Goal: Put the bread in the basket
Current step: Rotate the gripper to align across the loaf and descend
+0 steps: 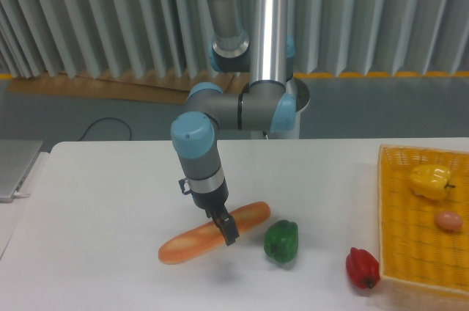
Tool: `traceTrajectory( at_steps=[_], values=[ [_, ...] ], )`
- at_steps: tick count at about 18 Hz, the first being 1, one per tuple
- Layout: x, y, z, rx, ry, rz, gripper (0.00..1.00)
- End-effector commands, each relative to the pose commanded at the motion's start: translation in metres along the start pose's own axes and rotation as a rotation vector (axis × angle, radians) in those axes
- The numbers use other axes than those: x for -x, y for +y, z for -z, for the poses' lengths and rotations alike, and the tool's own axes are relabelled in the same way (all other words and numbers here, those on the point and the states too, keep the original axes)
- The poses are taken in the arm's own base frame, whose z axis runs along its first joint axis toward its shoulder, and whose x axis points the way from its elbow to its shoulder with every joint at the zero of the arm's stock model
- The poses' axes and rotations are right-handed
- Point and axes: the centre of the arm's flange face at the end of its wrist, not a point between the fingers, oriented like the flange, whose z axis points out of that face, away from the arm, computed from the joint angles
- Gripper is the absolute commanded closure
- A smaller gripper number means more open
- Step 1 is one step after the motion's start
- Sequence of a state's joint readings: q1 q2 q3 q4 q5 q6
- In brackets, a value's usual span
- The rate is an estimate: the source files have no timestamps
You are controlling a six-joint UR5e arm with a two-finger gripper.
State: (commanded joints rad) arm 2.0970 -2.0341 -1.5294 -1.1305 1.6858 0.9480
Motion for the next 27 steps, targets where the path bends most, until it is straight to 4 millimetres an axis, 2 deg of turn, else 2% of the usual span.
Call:
traceTrajectory(
  at_steps=[5,10,13,27],
  values=[
    [-0.002,-0.004,0.002,-0.017,-0.005,0.052,0.0],
    [-0.014,-0.018,0.003,-0.022,-0.009,0.06,0.0],
    [-0.019,-0.023,-0.006,-0.012,0.004,0.065,0.0],
    [-0.025,-0.03,-0.02,0.01,0.015,0.056,0.0]
  ],
)
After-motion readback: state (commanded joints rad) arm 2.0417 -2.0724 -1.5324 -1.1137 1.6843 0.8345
